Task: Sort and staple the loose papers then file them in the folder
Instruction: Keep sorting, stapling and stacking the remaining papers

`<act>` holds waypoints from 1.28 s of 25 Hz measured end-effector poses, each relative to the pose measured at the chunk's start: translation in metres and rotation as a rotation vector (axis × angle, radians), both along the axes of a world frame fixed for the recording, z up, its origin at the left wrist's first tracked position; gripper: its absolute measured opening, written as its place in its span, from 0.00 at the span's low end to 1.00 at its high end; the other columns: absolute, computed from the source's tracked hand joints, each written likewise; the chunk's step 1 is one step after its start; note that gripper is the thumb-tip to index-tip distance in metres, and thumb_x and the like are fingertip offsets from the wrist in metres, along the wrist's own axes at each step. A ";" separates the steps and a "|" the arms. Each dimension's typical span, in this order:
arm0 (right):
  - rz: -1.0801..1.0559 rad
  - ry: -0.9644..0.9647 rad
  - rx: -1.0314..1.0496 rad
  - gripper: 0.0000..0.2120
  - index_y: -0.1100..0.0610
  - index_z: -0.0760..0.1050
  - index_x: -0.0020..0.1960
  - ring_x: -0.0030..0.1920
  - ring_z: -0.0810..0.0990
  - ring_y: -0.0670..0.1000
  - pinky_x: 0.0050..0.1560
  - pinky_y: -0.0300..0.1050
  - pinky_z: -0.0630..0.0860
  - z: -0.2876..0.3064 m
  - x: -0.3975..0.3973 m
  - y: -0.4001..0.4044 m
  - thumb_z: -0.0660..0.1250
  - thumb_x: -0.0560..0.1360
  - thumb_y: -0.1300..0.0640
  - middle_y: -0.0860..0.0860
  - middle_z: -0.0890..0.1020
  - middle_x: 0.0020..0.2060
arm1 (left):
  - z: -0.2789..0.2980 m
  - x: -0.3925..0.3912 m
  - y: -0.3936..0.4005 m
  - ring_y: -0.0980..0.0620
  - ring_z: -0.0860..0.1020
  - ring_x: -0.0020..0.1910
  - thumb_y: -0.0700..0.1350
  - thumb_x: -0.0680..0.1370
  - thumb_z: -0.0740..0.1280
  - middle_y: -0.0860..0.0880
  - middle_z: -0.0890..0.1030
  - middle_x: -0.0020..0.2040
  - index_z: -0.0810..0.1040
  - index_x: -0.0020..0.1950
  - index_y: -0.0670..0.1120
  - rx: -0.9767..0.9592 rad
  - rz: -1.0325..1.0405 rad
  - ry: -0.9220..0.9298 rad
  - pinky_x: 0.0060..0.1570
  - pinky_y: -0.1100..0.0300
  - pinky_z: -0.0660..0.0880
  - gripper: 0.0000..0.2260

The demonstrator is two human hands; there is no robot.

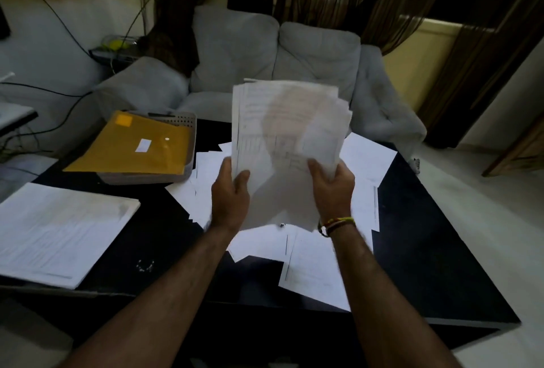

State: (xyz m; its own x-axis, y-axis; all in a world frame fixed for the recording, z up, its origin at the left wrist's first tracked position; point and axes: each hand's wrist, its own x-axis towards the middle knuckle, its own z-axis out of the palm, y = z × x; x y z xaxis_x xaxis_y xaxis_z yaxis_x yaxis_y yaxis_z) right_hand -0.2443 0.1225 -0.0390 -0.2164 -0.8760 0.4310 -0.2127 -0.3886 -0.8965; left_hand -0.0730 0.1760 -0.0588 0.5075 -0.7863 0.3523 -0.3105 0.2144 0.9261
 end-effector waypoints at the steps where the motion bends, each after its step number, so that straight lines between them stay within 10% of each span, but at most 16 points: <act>1: -0.049 0.049 -0.120 0.14 0.61 0.78 0.54 0.46 0.82 0.51 0.46 0.39 0.81 0.009 0.010 0.003 0.72 0.74 0.53 0.53 0.83 0.46 | 0.015 0.000 -0.003 0.54 0.75 0.55 0.43 0.80 0.63 0.51 0.76 0.58 0.70 0.65 0.43 -0.062 0.035 -0.023 0.47 0.73 0.74 0.14; 6: -0.134 0.111 -0.206 0.19 0.61 0.76 0.57 0.44 0.80 0.49 0.43 0.31 0.77 -0.015 0.023 0.025 0.74 0.72 0.52 0.47 0.79 0.45 | 0.005 0.006 0.007 0.49 0.74 0.62 0.56 0.75 0.69 0.51 0.72 0.67 0.61 0.70 0.52 0.015 0.074 -0.095 0.54 0.57 0.76 0.28; 10: -0.008 0.097 -0.154 0.28 0.56 0.65 0.68 0.54 0.80 0.50 0.52 0.38 0.80 -0.025 0.025 0.027 0.73 0.73 0.52 0.50 0.79 0.56 | 0.012 0.010 0.013 0.61 0.64 0.71 0.49 0.76 0.70 0.48 0.63 0.75 0.53 0.77 0.48 -0.166 0.174 -0.207 0.61 0.69 0.70 0.36; 14: -0.214 0.385 -0.452 0.20 0.56 0.72 0.68 0.56 0.74 0.44 0.54 0.32 0.76 0.024 0.032 0.003 0.68 0.78 0.55 0.52 0.75 0.61 | 0.037 0.014 -0.009 0.68 0.67 0.55 0.44 0.80 0.66 0.44 0.74 0.61 0.66 0.73 0.44 -0.310 0.258 -0.449 0.45 0.75 0.74 0.22; 18: -0.258 0.419 -0.479 0.11 0.58 0.80 0.55 0.51 0.76 0.48 0.50 0.39 0.78 0.022 0.038 -0.002 0.71 0.76 0.54 0.56 0.78 0.53 | 0.033 0.024 -0.013 0.63 0.69 0.54 0.44 0.82 0.62 0.43 0.76 0.58 0.75 0.66 0.44 -0.323 0.286 -0.422 0.45 0.62 0.80 0.13; 23: 0.009 -0.110 -0.006 0.36 0.54 0.67 0.68 0.51 0.79 0.39 0.48 0.35 0.79 -0.008 0.027 0.008 0.80 0.65 0.53 0.41 0.77 0.52 | 0.010 0.020 -0.002 0.54 0.75 0.61 0.51 0.78 0.68 0.46 0.72 0.67 0.56 0.75 0.48 -0.097 0.136 0.033 0.48 0.66 0.78 0.31; 27: 0.003 0.100 0.068 0.21 0.63 0.81 0.50 0.43 0.84 0.54 0.43 0.52 0.82 -0.035 0.041 0.016 0.78 0.67 0.48 0.55 0.84 0.42 | -0.008 -0.006 0.011 0.46 0.78 0.57 0.50 0.78 0.67 0.45 0.80 0.57 0.74 0.63 0.41 0.107 0.252 0.050 0.45 0.67 0.71 0.18; 32: -0.136 0.100 -0.140 0.13 0.63 0.80 0.43 0.33 0.78 0.48 0.35 0.39 0.75 -0.016 0.062 0.015 0.75 0.72 0.52 0.53 0.82 0.34 | 0.011 -0.008 0.004 0.55 0.77 0.52 0.49 0.76 0.70 0.52 0.79 0.54 0.76 0.62 0.41 -0.037 0.311 0.108 0.43 0.79 0.68 0.18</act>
